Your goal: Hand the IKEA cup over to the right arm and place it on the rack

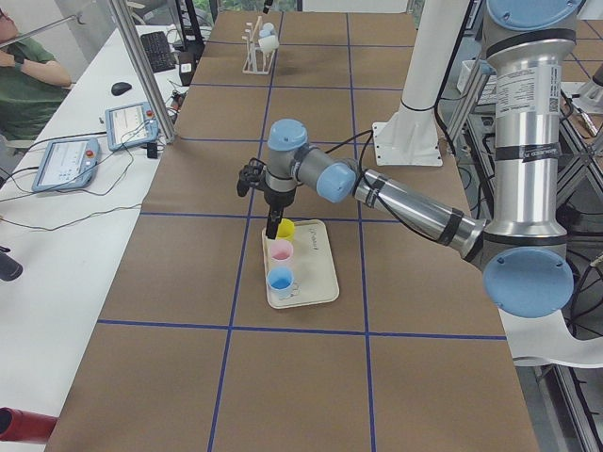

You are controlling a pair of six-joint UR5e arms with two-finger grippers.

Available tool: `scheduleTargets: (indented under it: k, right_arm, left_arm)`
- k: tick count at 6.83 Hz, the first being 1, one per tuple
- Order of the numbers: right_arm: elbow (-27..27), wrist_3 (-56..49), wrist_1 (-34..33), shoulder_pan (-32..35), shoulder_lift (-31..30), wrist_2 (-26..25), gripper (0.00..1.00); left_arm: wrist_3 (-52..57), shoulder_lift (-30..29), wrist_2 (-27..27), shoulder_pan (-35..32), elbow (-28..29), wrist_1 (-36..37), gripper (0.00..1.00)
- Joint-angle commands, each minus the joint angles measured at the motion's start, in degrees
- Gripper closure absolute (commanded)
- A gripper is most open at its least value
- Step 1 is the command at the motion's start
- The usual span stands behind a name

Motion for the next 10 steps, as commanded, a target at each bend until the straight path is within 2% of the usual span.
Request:
scheduleTargets:
  k: [1,6,8,10]
  right_arm:
    - [-0.5,0.4,0.1,0.0,0.2,1.0,0.0]
    - [-1.2,0.5,0.2,-0.1,0.3,1.7,0.0]
    - [-1.9,0.5,0.3,-0.1,0.3,1.8,0.0]
    - [-2.4,0.4,0.6,-0.2,0.3,1.8,0.0]
  left_arm:
    - [8.2,1.0,-3.7,-2.2,9.4,-0.6,0.0]
    - [5.3,-2.7,-3.7,-1.7,16.9,-1.3,0.0]
    - [3.6,-3.1,-3.7,-1.2,21.3,-7.3,0.0]
    - [-1.0,-3.1,-3.7,1.7,23.3,-12.5,0.0]
